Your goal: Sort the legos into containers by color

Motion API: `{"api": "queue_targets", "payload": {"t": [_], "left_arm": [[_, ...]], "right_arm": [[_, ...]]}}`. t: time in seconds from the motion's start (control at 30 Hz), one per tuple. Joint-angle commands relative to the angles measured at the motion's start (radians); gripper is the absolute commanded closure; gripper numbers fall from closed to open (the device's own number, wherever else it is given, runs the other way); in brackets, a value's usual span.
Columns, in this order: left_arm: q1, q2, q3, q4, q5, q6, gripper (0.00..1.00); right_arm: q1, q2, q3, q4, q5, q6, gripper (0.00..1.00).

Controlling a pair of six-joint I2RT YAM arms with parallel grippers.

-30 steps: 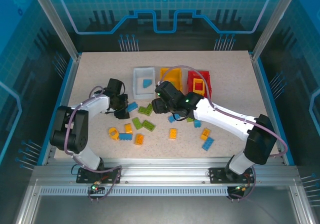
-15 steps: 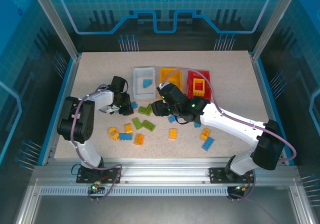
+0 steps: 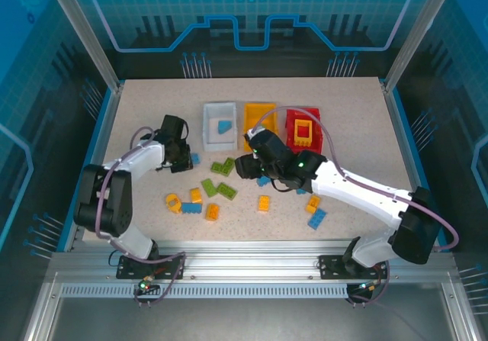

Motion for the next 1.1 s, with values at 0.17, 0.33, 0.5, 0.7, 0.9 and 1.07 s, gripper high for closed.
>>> {"api": "queue_targets", "payload": {"t": [0.17,0.33,0.5,0.7,0.9,1.07], "left_arm": [[-0.102,-0.039,0.233,-0.122,-0.173,0.596,0.78],[-0.161,0.094,0.435,-0.137,-0.185,0.867,0.78],[-0.197,0.282,0.66,-0.227,-0.252,1.07,0.77],[-0.212,0.425,0.809,-0.274,-0.338,1.226,0.77],[-0.231,0.508,0.865,-0.296,-0.341,1.298,0.73],[-0.242,0.549,0.866,-0.334,-0.371,1.286,0.67]], "right_arm": [[-0.144,-0.069,-0.097,0.233,-0.138,0.048,0.41],[-0.202,-0.066,-0.089,0.26,-0.173,0.07,0.41],[-0.221,-0.074,-0.079,0.242,-0.178,0.061,0.41],[-0.228,-0.079,-0.08,0.222,-0.181,0.049,0.41],[-0.229,-0.112,-0.138,0.334,-0.267,0.036,0.31],[-0.236,-0.133,-0.155,0.32,-0.277,0.054,0.3]]}}
